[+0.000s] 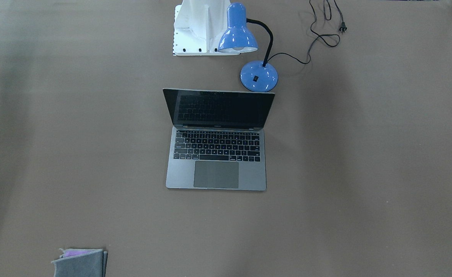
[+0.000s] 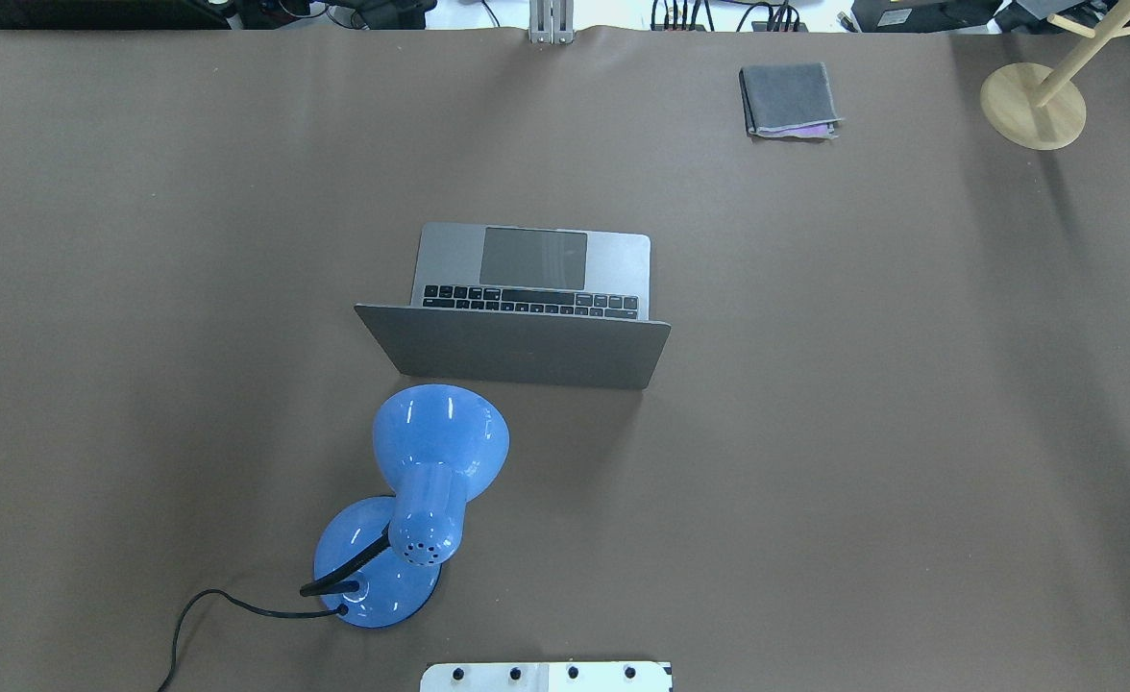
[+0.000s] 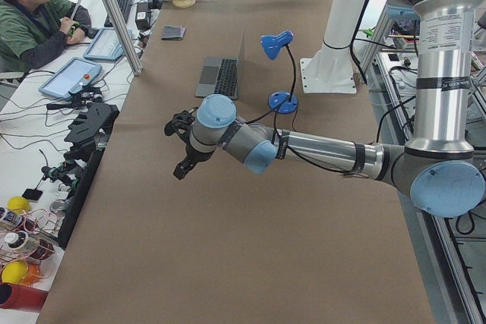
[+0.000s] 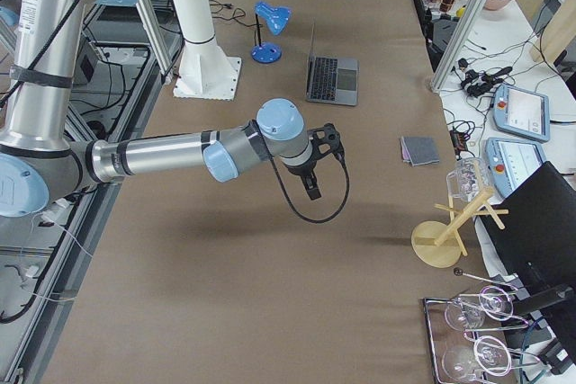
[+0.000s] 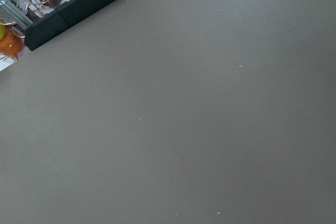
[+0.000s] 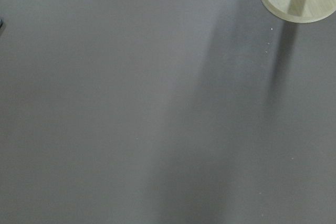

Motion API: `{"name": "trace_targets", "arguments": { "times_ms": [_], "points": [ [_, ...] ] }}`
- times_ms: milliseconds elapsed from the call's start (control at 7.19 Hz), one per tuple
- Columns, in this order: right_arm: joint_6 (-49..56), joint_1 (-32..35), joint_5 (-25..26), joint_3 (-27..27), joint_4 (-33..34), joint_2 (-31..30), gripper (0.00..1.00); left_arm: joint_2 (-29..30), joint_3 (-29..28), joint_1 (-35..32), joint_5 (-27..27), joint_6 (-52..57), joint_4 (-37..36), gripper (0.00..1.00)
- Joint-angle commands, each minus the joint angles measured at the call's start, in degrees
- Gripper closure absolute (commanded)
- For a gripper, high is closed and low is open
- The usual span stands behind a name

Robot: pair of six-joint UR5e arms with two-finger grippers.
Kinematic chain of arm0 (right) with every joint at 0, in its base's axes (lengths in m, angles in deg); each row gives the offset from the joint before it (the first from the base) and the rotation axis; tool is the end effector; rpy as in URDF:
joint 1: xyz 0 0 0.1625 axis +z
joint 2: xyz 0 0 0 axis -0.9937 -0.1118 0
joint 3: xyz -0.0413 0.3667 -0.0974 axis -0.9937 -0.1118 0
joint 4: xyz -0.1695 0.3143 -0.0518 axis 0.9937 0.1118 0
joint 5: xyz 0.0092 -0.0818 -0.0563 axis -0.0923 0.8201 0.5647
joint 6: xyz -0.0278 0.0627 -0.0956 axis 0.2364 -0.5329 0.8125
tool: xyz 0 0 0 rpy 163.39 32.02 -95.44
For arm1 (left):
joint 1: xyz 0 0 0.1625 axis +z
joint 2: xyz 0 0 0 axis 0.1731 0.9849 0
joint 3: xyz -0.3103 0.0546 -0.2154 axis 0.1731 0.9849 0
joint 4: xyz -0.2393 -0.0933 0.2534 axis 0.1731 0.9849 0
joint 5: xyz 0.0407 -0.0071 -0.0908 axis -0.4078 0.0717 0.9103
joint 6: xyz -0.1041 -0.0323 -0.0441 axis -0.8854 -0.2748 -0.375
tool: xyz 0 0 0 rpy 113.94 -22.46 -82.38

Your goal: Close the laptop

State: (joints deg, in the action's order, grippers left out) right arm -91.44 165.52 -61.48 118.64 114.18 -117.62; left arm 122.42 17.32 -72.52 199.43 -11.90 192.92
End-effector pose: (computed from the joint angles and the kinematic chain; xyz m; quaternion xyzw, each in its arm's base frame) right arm -0.0108 -0.3712 0.4853 0.1769 -0.4532 -0.0941 0.8686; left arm 0.0083 -0.4514 0.4967 0.2838 0.3733 0.1924 0.8621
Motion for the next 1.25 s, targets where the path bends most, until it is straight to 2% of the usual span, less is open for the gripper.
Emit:
{"name": "trace_targets", "arguments": {
  "times_ms": [0, 139, 417, 557, 696, 835, 974, 1113],
  "points": [
    [-16.22, -7.12, 0.49, 0.03, -9.64, 0.62, 0.03, 1.75, 0.22, 7.57, 2.32, -14.89, 5.93, 0.01],
    [-26.66, -11.85, 1.71, 0.03, -16.84, 0.71, 0.08, 1.76, 0.22, 10.39, 4.25, -22.89, 9.53, 0.01],
    [-47.24, -25.8, 13.53, 0.64, -27.5, 3.85, 0.13, 3.6, 0.48, 18.99, 4.53, -37.74, 18.48, 0.01],
    [-53.77, -31.78, 16.81, 3.25, -28.15, 4.31, 0.26, 3.69, 0.39, 23.21, 4.53, -46.18, 25.49, 0.01],
    [-58.89, -36.54, 17.97, 6.32, -28.07, 4.22, 0.56, 3.78, 0.39, 27.08, 4.45, -53.31, 31.13, 0.1],
    [-62.24, -40.33, 18.42, 8.53, -28.07, 4.14, 0.99, 3.96, 0.74, 30.51, 4.44, -60.52, 35.1, 0.9],
    [-63.84, -43.42, 20.95, 10.03, -28.07, 4.13, 1.0, 5.09, 1.35, 33.59, 3.84, -66.16, 37.84, 1.0],
    [-66.99, -47.28, 25.58, 11.26, -28.07, 5.0, 1.0, 7.01, 1.62, 34.67, 3.83, -69.7, 39.0, 1.0]
  ]
}}
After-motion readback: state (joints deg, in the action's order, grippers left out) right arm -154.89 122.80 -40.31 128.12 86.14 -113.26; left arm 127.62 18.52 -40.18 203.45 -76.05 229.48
